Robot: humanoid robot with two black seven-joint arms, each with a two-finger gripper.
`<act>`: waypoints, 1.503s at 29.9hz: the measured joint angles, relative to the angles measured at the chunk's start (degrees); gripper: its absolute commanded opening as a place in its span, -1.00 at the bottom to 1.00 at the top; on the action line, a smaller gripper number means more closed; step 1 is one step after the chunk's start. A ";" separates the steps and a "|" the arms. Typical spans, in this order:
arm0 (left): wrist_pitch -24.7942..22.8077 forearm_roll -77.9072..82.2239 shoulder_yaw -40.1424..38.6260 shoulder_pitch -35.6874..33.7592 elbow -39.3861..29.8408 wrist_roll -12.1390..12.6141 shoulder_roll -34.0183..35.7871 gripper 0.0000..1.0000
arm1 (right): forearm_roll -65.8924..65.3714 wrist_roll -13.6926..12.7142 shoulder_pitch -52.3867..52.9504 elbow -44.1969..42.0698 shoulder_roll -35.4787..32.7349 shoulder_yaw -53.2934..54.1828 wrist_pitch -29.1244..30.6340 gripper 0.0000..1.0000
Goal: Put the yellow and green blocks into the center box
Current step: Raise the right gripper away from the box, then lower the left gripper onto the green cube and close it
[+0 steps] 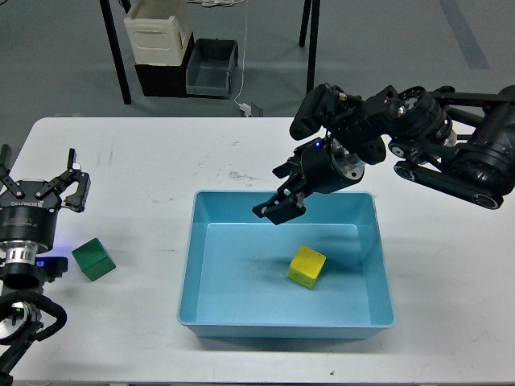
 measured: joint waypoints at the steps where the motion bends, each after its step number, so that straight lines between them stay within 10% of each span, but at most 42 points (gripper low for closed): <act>1: 0.00 4.26 -0.63 -0.30 0.00 -0.12 0.67 1.00 | 0.93 0.00 -0.95 0.25 -0.04 2.68 -0.42 0.90; 19: 3.54 63.37 -2.64 -14.25 2.67 -0.28 18.63 0.99 | 7.71 0.01 -19.95 3.57 0.55 17.79 -30.10 0.99; 33: 3.20 75.16 -2.24 -16.96 1.80 -0.28 19.67 0.99 | 31.39 -12.80 -41.18 15.24 0.80 47.11 -28.85 1.00; 45: 1.85 105.74 12.49 -21.00 -4.36 -0.28 28.36 0.94 | 43.57 -12.89 -66.59 25.61 -3.70 70.41 -19.82 1.00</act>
